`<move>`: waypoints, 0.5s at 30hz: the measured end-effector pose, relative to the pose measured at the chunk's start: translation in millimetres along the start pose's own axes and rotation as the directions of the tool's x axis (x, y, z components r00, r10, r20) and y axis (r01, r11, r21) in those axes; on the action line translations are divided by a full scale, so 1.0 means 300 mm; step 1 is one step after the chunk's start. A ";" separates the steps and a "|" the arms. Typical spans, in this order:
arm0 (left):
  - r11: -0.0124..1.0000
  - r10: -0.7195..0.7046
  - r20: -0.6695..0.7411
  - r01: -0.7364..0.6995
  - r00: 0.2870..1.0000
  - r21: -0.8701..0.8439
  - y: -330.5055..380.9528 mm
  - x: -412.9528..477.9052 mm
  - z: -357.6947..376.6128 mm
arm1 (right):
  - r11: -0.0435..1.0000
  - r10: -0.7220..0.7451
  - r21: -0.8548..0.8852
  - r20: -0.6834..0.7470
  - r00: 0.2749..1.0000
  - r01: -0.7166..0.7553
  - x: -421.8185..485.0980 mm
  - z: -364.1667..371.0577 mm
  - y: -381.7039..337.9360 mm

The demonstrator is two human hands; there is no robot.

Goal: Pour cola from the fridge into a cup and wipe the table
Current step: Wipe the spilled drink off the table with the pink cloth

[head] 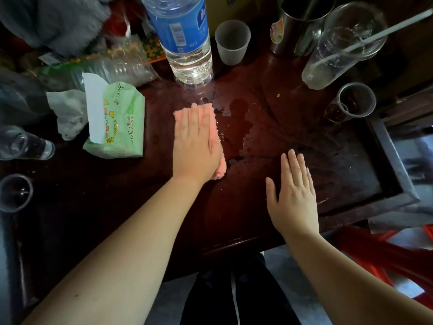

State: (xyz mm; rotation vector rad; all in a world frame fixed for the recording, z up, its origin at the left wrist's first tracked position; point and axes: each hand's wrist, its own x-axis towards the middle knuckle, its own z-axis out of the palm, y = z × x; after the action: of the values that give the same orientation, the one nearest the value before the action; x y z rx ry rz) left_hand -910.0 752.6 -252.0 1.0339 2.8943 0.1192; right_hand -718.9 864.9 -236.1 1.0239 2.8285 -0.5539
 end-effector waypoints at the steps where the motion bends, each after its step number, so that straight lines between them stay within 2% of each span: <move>1: 1.000 0.000 -0.002 0.000 1.000 -0.013 0.011 -0.023 0.005 | 1.000 0.004 0.006 0.000 1.000 -0.004 0.000 0.001 0.000; 6: 0.998 -0.053 0.002 0.053 0.999 -0.023 0.066 -0.111 0.015 | 1.000 -0.001 -0.002 0.002 1.000 0.002 0.002 0.000 0.000; 15: 0.991 -0.127 0.004 0.127 0.992 -0.046 0.080 -0.066 0.006 | 1.000 0.004 -0.014 0.008 1.000 -0.004 0.002 0.004 0.004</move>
State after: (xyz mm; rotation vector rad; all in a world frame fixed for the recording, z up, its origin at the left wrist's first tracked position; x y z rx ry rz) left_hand -879.4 758.6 -250.8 0.8401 2.9311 0.1771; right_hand -718.6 865.8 -237.7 1.0220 2.8183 -0.5358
